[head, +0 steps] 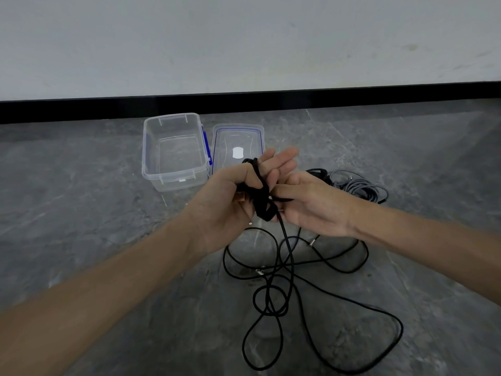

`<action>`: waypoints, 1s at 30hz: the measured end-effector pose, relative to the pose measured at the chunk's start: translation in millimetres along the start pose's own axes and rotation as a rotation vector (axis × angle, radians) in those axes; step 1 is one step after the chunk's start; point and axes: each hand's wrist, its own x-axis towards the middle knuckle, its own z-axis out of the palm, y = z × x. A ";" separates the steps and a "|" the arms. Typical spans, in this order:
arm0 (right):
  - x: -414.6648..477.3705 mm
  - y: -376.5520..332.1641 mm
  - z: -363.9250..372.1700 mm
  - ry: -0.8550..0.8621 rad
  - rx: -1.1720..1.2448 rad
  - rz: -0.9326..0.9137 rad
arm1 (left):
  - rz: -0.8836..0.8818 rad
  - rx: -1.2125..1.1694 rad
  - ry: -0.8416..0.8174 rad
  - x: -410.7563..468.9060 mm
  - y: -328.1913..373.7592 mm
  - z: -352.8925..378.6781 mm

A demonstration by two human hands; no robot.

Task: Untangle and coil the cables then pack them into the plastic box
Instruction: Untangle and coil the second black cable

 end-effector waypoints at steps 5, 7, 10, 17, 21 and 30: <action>0.1 -1.6 -0.2 0.000 0.012 -0.023 | 0.001 0.025 -0.004 -1.2 -1.6 1.1; 0.7 -1.6 -0.5 0.003 0.015 -0.016 | 0.004 0.049 -0.010 -1.7 -1.9 0.6; 2.6 -3.6 -0.3 -0.021 0.036 -0.016 | 0.001 0.047 -0.030 -2.1 0.1 -0.7; 1.2 4.1 5.8 0.026 -0.032 0.078 | 0.017 -0.018 0.014 -0.6 9.9 5.0; 3.2 9.0 1.0 -0.008 0.077 0.128 | 0.009 -0.078 -0.010 2.9 14.2 9.3; 1.2 16.1 -5.0 0.117 0.164 0.159 | -0.012 -0.046 0.053 -3.7 14.4 2.6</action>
